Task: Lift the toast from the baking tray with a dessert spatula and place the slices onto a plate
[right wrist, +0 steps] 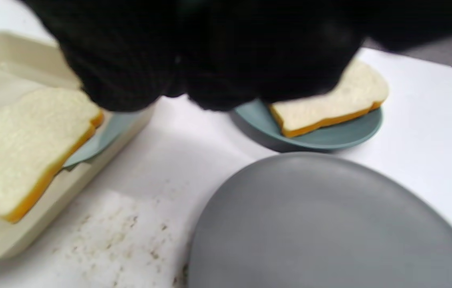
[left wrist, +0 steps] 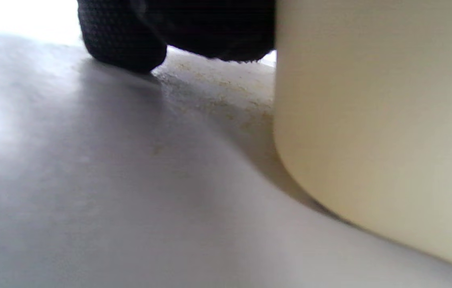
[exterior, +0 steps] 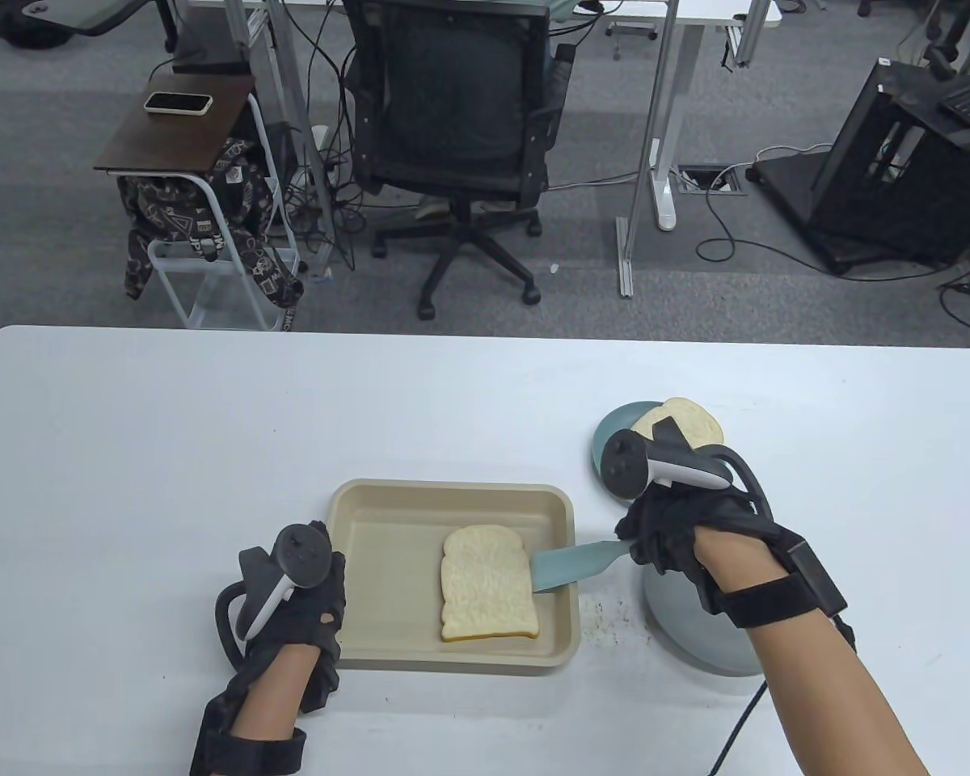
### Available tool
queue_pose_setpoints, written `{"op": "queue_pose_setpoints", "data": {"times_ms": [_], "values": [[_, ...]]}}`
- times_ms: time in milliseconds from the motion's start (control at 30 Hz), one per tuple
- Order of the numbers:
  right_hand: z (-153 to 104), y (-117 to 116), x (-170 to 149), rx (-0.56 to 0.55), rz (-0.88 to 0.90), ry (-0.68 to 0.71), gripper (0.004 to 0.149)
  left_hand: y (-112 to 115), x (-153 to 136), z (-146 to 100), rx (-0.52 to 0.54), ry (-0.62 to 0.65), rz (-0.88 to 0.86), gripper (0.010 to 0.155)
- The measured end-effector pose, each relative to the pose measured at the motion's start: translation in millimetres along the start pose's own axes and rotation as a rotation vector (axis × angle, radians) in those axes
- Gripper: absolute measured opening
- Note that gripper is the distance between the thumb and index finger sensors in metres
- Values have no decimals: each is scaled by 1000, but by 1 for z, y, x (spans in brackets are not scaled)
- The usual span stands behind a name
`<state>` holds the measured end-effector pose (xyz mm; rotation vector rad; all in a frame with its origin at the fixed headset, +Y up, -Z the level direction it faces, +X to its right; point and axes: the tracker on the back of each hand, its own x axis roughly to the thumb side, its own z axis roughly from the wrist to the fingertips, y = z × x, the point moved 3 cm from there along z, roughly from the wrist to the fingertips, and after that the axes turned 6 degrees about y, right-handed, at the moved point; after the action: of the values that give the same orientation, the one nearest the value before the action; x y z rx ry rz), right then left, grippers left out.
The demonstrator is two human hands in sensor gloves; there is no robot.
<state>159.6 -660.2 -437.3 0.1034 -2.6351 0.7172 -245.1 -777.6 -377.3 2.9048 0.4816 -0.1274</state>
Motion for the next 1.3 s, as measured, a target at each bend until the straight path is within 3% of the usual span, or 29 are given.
{"op": "queue_pose_setpoints", "data": {"times_ms": [167,1300], "values": [[11,-14,14,-26,55,58,47,0,0,0,1,0,0,62],[37,-47,93,-257,160,190,47,1,-2,0,1,0,-15,62]]}}
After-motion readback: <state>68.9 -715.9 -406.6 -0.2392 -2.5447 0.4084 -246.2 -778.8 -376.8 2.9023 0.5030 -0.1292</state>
